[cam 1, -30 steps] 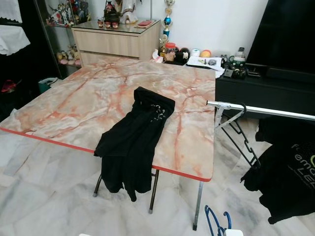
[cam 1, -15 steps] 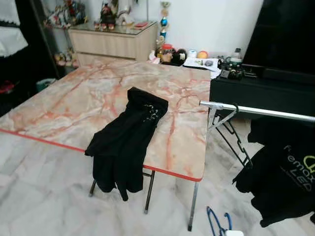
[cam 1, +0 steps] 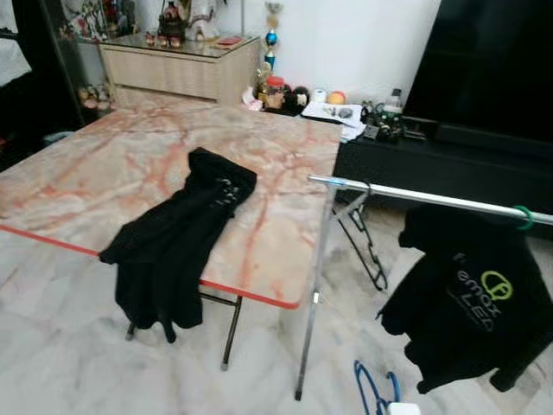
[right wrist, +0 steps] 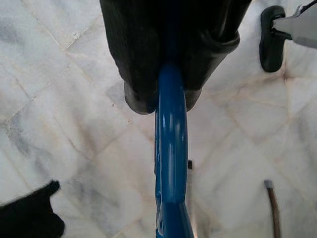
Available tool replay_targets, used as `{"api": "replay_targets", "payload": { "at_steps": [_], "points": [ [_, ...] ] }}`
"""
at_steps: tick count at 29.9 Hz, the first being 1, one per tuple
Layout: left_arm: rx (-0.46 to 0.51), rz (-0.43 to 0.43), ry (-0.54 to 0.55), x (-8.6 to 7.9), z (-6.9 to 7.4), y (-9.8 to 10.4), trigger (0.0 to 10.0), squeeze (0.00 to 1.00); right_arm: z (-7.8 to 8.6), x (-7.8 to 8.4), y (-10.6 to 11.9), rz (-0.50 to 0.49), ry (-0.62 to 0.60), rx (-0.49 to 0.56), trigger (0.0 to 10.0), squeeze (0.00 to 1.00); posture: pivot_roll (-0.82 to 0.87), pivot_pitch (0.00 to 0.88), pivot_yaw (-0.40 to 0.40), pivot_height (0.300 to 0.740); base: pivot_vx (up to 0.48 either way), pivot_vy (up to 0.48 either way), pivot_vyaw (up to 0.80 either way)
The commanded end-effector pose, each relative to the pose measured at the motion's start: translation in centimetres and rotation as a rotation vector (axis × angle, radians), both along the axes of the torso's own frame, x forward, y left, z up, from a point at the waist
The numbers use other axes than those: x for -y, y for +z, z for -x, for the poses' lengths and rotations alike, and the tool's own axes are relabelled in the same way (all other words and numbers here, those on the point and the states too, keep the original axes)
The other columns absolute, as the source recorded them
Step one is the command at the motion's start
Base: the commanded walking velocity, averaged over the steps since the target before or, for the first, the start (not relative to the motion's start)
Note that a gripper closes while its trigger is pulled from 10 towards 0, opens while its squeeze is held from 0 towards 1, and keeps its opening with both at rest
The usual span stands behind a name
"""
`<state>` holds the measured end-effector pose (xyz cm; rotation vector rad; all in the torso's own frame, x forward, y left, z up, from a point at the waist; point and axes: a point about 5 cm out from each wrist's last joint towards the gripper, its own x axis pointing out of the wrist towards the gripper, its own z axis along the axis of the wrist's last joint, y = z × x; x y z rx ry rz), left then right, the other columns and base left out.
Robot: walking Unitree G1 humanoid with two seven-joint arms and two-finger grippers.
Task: Hang hanger
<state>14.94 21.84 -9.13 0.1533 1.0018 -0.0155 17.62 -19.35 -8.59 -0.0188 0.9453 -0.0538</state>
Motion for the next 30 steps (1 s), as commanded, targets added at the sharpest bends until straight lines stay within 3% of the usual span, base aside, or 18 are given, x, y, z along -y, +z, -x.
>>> {"api": "replay_targets", "payload": {
  "at_steps": [1, 30],
  "points": [
    [-0.008, 0.014, -0.003, 0.6, 0.2, -0.2, 10.0, 0.00, 0.2, 0.8, 0.1, 0.018, -0.016, 0.000, 10.0, 0.00, 0.15, 0.000, -0.019, 0.740, 0.000, -0.356, 0.00],
    [-0.056, 0.021, -0.007, 1.0, 1.3, -0.8, 10.0, 0.00, 0.1, 0.9, 0.1, 0.018, -0.021, 0.003, 10.0, 0.00, 0.15, 0.000, -0.025, 0.740, 0.000, -0.355, 0.00]
  ]
}}
